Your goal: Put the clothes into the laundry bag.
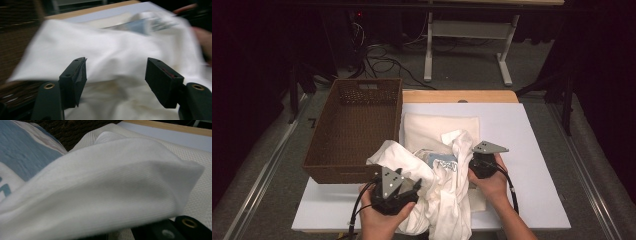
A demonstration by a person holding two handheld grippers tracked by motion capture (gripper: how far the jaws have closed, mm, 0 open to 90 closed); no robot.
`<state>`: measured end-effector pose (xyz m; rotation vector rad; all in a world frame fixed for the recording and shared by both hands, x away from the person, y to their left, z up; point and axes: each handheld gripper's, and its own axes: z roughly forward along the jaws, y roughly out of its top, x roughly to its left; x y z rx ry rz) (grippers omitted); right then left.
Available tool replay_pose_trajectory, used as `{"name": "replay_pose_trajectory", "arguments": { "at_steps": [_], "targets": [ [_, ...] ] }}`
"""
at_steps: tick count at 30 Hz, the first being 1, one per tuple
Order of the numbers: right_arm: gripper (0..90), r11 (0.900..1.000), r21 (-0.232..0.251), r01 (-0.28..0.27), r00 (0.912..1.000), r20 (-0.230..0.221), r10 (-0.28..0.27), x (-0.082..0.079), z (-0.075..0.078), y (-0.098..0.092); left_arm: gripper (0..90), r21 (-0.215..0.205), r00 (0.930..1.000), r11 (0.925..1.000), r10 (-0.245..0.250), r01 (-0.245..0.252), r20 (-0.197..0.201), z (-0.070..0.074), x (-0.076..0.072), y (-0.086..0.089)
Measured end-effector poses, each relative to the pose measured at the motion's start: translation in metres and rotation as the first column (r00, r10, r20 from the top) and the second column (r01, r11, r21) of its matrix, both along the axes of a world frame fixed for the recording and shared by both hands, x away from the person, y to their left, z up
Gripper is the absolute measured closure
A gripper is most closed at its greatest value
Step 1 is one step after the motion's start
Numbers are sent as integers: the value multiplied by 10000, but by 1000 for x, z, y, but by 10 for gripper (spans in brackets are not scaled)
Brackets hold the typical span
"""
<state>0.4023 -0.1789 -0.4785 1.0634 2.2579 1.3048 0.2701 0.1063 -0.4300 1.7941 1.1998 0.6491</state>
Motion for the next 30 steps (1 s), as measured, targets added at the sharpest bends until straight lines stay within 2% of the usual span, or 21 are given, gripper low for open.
{"name": "replay_pose_trajectory", "arguments": {
  "at_steps": [1, 2, 3, 5, 6, 10, 13, 15, 17, 18, 19, 22, 24, 26, 28, 29, 30],
  "targets": [
    [877, 10000, 6, 10, 10000, -8, -10, 0, 0, 0, 340, -208, 9995, 9997, 147, -153, -294, -4, 3, 5],
    [877, 10000, 2, 10, 10000, 7, -10, 0, 0, 0, 341, -624, 9976, 9980, 32, -75, -691, -7, 6, 8],
    [877, 10000, -5, 29, 10000, -5, -29, 0, 0, 0, 340, -837, 9950, 9965, -135, 52, -990, -11, 9, 10],
    [877, 10000, 39, 75, 10000, -14, -75, 0, 0, 1, 340, -915, 9933, 9957, -215, 111, -1138, -15, 15, 9],
    [877, 10000, 33, 74, 10000, -3, -74, 0, 0, 1, 341, -1090, 9915, 9939, -303, 165, -1264, -16, 19, 8],
    [877, 9999, 67, 107, 9999, -20, -107, -1, -1, 1, 339, -1283, 9933, 9917, -204, 57, -1135, -12, 28, 3],
    [877, 9999, 42, 99, 9999, -48, -99, 0, -1, 1, 344, -1163, 9956, 9932, -152, 43, -927, -7, 34, -3],
    [877, 9999, 39, 93, 9999, -42, -93, 0, -1, 1, 414, -997, 9971, 9950, -2, -74, -764, -4, 37, -6],
    [877, 9999, 42, 93, 9999, -57, -93, 0, -1, 1, 720, -894, 9965, 9959, -171, 97, -814, -3, 40, -9],
    [877, 9999, 40, 92, 9999, -48, -92, 0, -1, 1, 825, -1023, 9956, 9942, -419, 332, -842, -2, 41, -11],
    [877, 10000, 52, 84, 10000, -34, -84, 0, -1, 1, 860, -1117, 9951, 9922, -636, 550, -750, -1, 39, -15],
    [878, 10000, 32, 79, 10000, -49, -79, 0, -1, 0, 874, -978, 9924, 9890, -1157, 1112, -419, 3, 28, -36],
    [877, 10000, 11, 26, 10000, -9, -26, 1, -2, 0, 874, -891, 9862, 9833, -1620, 1585, -331, 2, 19, -52],
    [878, 10000, 3, 45, 10000, 14, -45, 1, -2, 0, 874, -838, 9737, 9717, -2246, 2208, -384, -1, 11, -66],
    [878, 9999, 9, 134, 9999, -41, -134, 0, -1, 0, 872, -796, 9513, 9534, -2971, 2909, -822, -9, 6, -79],
    [878, 9999, 21, 150, 9999, -11, -150, 0, -1, 1, 871, -970, 9315, 9403, -3373, 3264, -1357, -19, 6, -87],
    [878, 9999, 21, 145, 9999, 13, -145, 0, -1, 0, 868, -1116, 9170, 9316, -3608, 3459, -1700, -28, 5, -91]
  ]
}}
